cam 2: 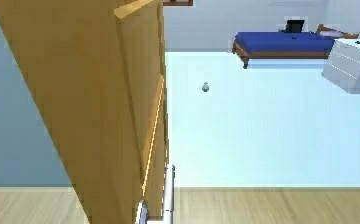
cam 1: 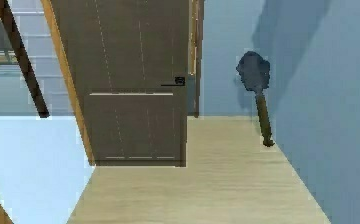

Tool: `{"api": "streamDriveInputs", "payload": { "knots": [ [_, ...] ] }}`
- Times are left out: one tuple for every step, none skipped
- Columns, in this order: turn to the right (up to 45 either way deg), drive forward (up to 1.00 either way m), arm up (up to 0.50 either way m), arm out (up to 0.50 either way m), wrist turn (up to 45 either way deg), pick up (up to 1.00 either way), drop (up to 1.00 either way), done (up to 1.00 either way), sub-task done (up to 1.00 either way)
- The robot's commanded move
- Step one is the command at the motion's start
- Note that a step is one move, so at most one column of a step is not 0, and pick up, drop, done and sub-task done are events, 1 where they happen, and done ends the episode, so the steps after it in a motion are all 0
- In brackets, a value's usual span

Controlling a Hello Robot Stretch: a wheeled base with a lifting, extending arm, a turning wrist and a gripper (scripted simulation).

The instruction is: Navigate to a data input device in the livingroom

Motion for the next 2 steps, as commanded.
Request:
{"api": "streamDriveInputs", "payload": {
  "knots": [
    [6.0,0.00,0.00,0.00,0.0,0.00,0.00,0.00,0.00],
    [0.0,0.20,0.00,0.00,0.0,0.00,0.00,0.00,0.00]
  ]
}}
